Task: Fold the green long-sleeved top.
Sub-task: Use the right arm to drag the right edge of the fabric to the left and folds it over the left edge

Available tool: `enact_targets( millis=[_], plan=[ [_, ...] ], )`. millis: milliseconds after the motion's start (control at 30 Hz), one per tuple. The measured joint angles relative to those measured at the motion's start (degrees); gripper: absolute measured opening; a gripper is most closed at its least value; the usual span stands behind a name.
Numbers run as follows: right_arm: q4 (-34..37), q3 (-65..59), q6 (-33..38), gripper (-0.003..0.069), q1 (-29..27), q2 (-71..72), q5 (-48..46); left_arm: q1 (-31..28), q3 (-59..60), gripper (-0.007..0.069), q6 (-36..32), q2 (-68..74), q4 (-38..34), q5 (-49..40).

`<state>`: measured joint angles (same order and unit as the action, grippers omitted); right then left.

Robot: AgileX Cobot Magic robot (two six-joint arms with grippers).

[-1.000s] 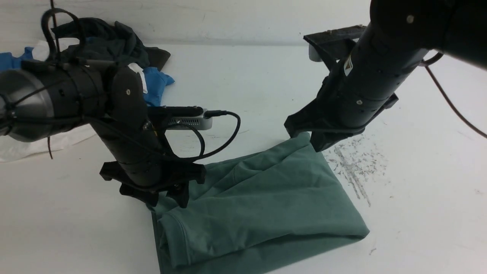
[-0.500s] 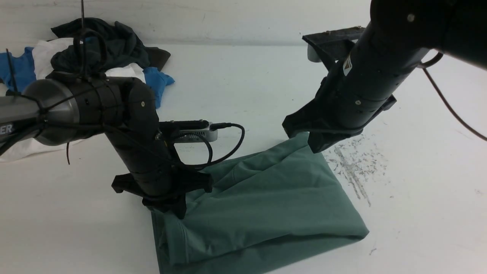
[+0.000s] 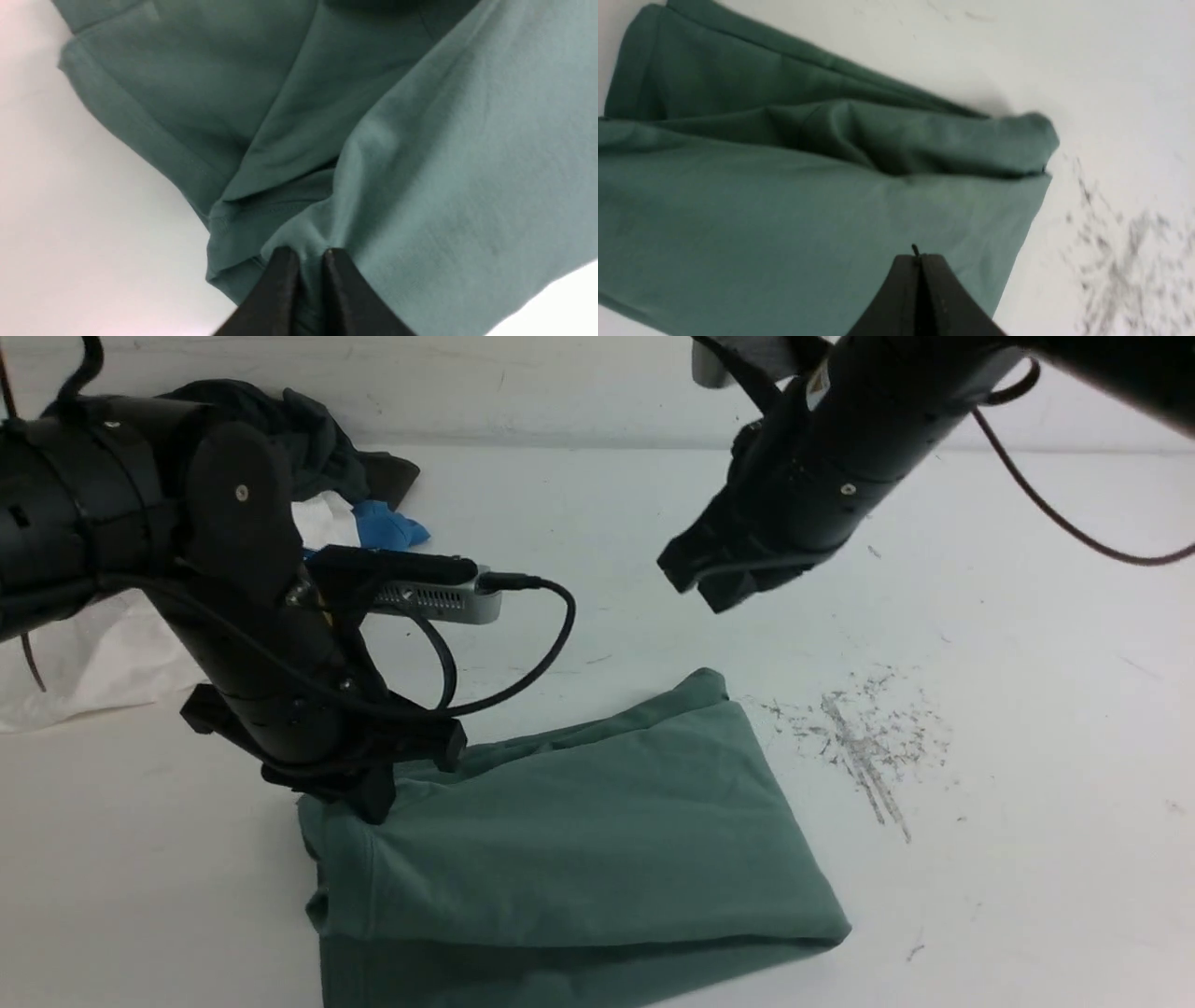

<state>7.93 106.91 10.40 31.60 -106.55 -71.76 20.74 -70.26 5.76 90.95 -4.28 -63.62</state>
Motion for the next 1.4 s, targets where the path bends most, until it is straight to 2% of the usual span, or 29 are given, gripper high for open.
enact_targets(
  millis=[133,267,467,633,733,833,1067,1167,1233,1267,1300,1400],
  plan=[
    [3.3,2.9,4.5,0.001,-0.1,-5.1,0.0,0.0,0.0,0.0038,0.1,0.2,2.2,-1.8],
    [4.6,3.5,10.5,0.0097,-0.1,-10.0,0.1,0.0,0.0,0.0038,0.1,0.3,2.9,-2.8],
    [4.8,3.5,22.6,0.0306,-0.1,-13.9,0.1,0.0,0.0,0.0038,0.2,0.3,5.6,-4.6],
    [7.0,3.5,28.4,0.0469,-0.1,-15.1,0.3,0.0,0.0,0.0038,0.5,0.3,6.3,-5.2],
    [8.1,3.7,31.6,0.0507,0.1,-16.3,0.5,0.0,0.0,0.0038,0.5,0.3,6.3,-5.2],
    [8.1,3.7,34.0,0.0514,0.8,-18.1,0.6,0.0,0.0,0.0038,0.6,0.3,6.3,-5.2],
    [7.6,3.7,37.9,0.0509,1.6,-21.2,4.1,0.0,0.0,0.0038,1.0,0.3,6.3,-5.3],
    [7.6,4.1,40.5,0.0397,1.6,-22.2,4.6,0.0,0.0,0.0038,1.0,0.3,6.3,-5.3],
    [7.6,4.1,42.2,0.0268,1.6,-22.3,4.6,0.0,0.0,0.0038,1.0,0.3,6.3,-5.3],
    [7.6,4.1,43.1,0.0166,1.6,-22.4,4.6,0.0,0.0,0.0038,1.0,0.3,6.3,-5.4],
    [7.6,4.1,43.5,0.0108,1.6,-22.4,4.7,0.0,0.0,0.0038,1.1,0.3,6.3,-5.5],
    [7.4,4.1,44.2,0.0013,1.6,-22.4,4.9,0.0,0.0,0.0038,1.2,0.3,6.3,-5.5]
  ],
)
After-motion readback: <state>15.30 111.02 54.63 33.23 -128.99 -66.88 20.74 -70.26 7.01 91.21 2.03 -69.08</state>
